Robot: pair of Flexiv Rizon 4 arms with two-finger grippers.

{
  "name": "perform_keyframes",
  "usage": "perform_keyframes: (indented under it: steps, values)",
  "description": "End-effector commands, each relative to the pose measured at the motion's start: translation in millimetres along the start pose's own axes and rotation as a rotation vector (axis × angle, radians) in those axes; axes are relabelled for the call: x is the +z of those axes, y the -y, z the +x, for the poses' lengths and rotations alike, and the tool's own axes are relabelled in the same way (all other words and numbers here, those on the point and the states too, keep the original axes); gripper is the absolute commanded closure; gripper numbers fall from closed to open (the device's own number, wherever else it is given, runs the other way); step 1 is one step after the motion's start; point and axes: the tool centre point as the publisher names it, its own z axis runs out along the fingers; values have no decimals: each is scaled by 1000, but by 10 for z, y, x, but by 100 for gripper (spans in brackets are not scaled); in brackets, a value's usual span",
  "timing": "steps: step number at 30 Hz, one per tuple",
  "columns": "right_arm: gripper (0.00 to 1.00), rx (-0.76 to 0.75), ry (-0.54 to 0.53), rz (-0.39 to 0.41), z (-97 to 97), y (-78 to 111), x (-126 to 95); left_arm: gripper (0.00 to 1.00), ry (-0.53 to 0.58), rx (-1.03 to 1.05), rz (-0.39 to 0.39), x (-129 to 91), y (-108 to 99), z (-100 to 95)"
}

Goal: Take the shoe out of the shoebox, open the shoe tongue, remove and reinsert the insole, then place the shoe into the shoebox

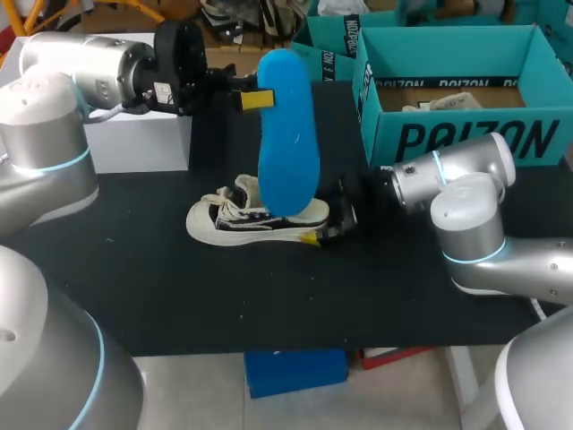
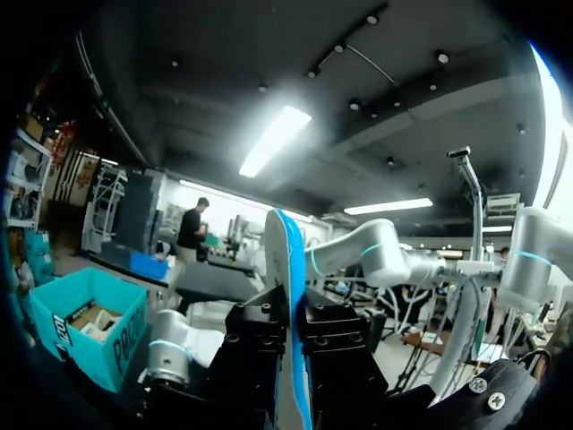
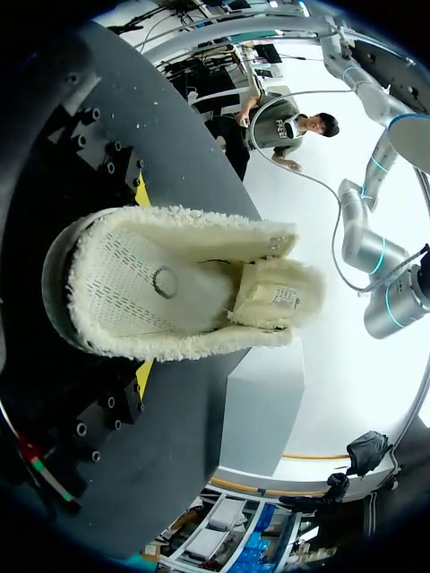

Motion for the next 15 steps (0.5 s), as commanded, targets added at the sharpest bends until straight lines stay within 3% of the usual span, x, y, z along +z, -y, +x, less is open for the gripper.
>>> perform_keyframes:
  steps: [1, 15]
  values:
    - [100, 1, 1, 2, 1, 18, 6, 100, 4, -2, 11, 41, 79, 36]
    - [100, 1, 1, 2, 1, 18, 6, 100, 81, 16, -13, 77, 348, 136]
